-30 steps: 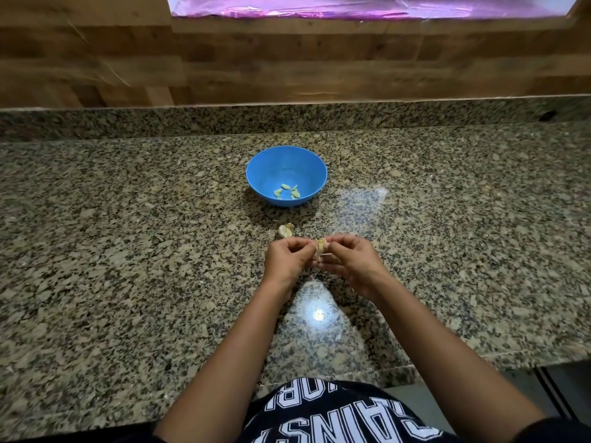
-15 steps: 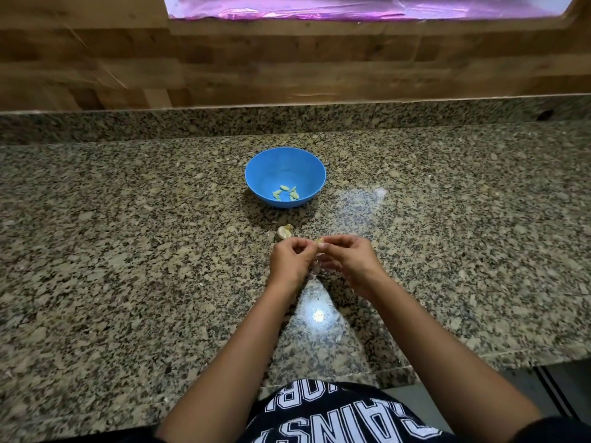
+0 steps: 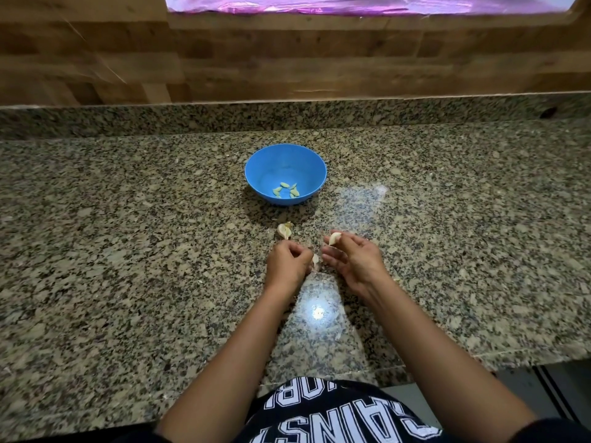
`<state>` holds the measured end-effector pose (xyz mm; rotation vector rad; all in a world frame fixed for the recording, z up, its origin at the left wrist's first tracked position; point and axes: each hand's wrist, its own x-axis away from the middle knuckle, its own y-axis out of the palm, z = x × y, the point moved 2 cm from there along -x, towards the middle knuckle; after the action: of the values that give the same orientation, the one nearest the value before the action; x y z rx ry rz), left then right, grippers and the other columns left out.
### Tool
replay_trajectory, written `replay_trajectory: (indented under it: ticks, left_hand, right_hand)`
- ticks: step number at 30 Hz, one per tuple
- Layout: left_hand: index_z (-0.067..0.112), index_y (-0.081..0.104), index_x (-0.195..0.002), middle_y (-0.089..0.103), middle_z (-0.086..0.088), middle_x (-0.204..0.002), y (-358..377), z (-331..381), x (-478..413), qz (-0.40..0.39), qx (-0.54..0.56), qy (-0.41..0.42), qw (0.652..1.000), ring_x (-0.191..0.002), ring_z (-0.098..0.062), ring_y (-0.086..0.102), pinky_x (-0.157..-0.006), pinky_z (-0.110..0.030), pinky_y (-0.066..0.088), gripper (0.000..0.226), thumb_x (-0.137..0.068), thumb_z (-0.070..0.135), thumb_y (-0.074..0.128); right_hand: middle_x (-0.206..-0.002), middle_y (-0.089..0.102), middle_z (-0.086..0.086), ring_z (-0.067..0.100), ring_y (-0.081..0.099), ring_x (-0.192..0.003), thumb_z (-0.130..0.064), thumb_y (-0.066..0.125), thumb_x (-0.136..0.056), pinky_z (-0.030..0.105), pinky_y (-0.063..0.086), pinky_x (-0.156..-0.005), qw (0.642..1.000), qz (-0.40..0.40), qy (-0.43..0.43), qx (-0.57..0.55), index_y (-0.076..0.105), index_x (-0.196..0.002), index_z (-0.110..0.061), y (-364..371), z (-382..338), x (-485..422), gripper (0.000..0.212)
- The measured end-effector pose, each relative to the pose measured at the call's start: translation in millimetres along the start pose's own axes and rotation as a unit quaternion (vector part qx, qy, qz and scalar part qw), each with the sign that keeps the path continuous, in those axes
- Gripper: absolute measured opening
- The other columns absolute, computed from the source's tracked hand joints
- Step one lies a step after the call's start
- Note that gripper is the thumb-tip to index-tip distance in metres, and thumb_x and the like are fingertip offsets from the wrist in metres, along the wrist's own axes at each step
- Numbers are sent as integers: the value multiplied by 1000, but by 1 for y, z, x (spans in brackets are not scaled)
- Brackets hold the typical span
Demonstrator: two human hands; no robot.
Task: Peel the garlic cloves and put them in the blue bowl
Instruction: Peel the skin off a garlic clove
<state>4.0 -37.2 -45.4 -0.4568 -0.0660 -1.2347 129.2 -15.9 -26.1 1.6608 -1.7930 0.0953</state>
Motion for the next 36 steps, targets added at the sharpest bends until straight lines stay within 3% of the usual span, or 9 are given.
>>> replay_trajectory:
  ticks: [4,7,10,13,16,25,29,34,36]
  left_hand:
    - [13,61,-82,64,-2,-84,-1,2,2,-2,-124,70,990,-77,-15,62,-72,-27,54,7,-85,11,66]
    - [12,57,-81,60,-1,-83,-1,4,3,5,-141,102,985,-77,-13,58,-66,-18,49,11,-85,11,67]
    - [13,60,-97,60,2,-92,-3,5,0,-9,-117,106,987,-85,-10,57,-66,-9,43,11,-88,8,63]
    - [19,64,-101,67,-1,-96,-3,6,-2,-59,-22,72,995,-89,-16,65,-80,-28,54,13,-88,15,64]
    - [19,68,-91,71,-6,-90,-4,8,-1,-66,33,50,996,-85,-23,69,-76,-37,58,6,-87,16,66]
    - [12,67,-84,71,-13,-81,-3,9,0,-52,67,34,996,-75,-29,69,-67,-39,57,3,-83,12,70]
    - [16,66,-80,71,-10,-80,-3,8,-1,-42,21,49,998,-75,-27,70,-68,-44,59,7,-79,17,73]
    - [15,62,-80,69,-8,-79,-4,8,2,-47,28,54,997,-69,-20,67,-67,-37,57,8,-82,12,69]
    - [16,61,-78,67,-6,-77,-4,3,3,-52,45,44,997,-69,-18,65,-69,-36,56,12,-84,7,65]
  right_hand:
    - [-92,64,17,20,64,-69,-2,50,-93,32,57,-71,997,-33,24,63,62,-100,3,-6,2,1,15]
    - [-86,65,15,19,62,-67,-1,54,-90,29,56,-68,990,-45,-3,135,62,-97,1,-6,1,3,11]
    - [-79,65,10,15,58,-62,-5,59,-88,24,50,-60,970,-52,-49,234,63,-104,1,-7,-1,5,17]
    - [-78,68,2,8,62,-65,-9,62,-87,18,51,-62,944,-66,-111,305,68,-98,-9,-4,-3,9,12]
    - [-84,71,0,8,67,-76,-11,63,-87,20,55,-70,922,-79,-151,348,69,-91,-18,-1,-4,11,10]
    - [-83,72,6,13,68,-77,-9,67,-83,17,54,-66,931,-65,-155,324,71,-91,-8,-1,-2,6,9]
    - [-74,69,3,1,63,-60,-4,66,-83,13,50,-56,945,-56,-138,291,69,-80,-11,-3,0,6,9]
    - [-74,68,8,10,63,-58,2,61,-85,17,51,-53,974,-34,-69,211,67,-81,-4,-4,4,2,10]
    - [-80,68,12,14,63,-64,2,62,-84,21,54,-59,985,-22,-44,168,67,-82,-3,-6,3,-2,8]
